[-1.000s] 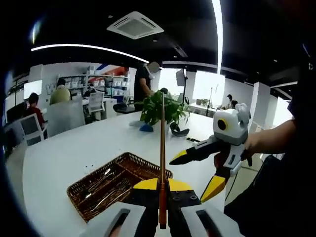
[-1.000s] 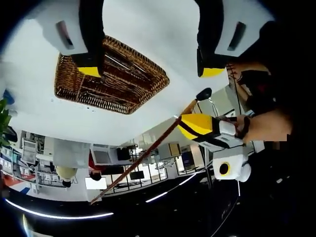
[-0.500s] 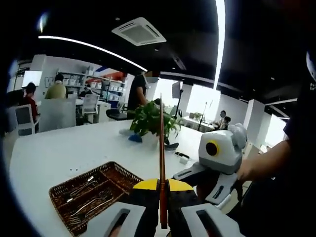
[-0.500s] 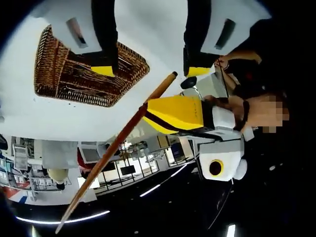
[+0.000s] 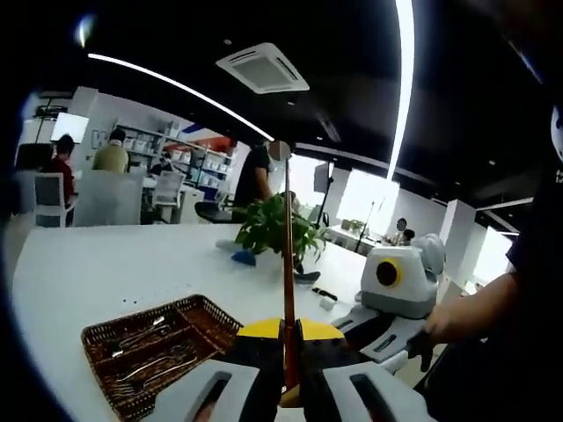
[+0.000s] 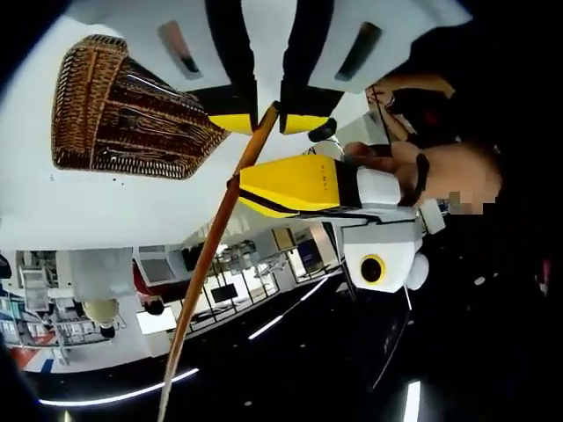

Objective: Arrange the knives, forks, and spoons in their matching storage slots by inserting each utensil handle-first until every utensil is classified and aligned in the correct compartment

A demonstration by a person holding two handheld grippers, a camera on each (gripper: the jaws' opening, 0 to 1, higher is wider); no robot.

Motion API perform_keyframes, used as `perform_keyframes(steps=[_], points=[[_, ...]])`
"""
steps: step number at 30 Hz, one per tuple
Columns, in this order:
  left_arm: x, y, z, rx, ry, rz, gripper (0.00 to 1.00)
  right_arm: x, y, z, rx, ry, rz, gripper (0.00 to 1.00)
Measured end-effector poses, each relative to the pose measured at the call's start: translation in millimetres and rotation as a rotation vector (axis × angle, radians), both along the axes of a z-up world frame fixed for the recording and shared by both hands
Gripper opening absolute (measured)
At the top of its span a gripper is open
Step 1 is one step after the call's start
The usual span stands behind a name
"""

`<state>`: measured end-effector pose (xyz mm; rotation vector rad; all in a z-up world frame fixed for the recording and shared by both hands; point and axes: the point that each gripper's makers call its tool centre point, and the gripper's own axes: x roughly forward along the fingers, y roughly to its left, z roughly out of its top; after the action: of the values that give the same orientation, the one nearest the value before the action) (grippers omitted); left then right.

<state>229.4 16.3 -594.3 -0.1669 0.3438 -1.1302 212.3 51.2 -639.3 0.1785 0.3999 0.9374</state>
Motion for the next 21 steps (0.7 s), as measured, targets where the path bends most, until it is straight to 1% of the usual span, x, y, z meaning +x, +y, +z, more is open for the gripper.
perform_keyframes(steps=[9, 11, 12, 14, 15, 17, 19, 21], points=[[2.0, 6.5, -1.2, -0.018, 0.021, 0.008, 0.03, 2.8, -10.9, -5.5, -0.032, 0.018, -0.036, 0.05], [1.4, 7.6, -2.3, -0.015, 0.023, 0.005, 0.01, 2.7, -18.5, -6.5, -0.039, 0.020, -0.055, 0.04], [1.8, 9.4, -3.3, -0.010, 0.021, 0.008, 0.01, 1.6, -20.5, -6.0, -0.028, 0.032, -0.056, 0.04], [1.3, 12.0, -4.0, -0.019, 0.035, 0.008, 0.01, -1.1, -23.0, -4.6, -0.024, 0.023, -0.052, 0.04], [0.6, 11.7, -5.6, -0.021, 0.048, 0.005, 0.01, -3.6, -22.9, -6.4, -0.050, 0.026, -0.042, 0.04], [-2.6, 9.4, -8.4, -0.008, 0.039, -0.003, 0.01, -3.8, -24.4, -9.0, -0.084, 0.039, -0.050, 0.03], [-1.7, 9.4, -8.0, -0.011, 0.040, -0.001, 0.01, -3.9, -23.9, -7.3, -0.080, 0.052, -0.054, 0.03], [-0.7, 9.7, -5.8, -0.021, 0.043, 0.003, 0.01, -3.7, -24.6, -5.4, -0.076, 0.053, -0.058, 0.03]])
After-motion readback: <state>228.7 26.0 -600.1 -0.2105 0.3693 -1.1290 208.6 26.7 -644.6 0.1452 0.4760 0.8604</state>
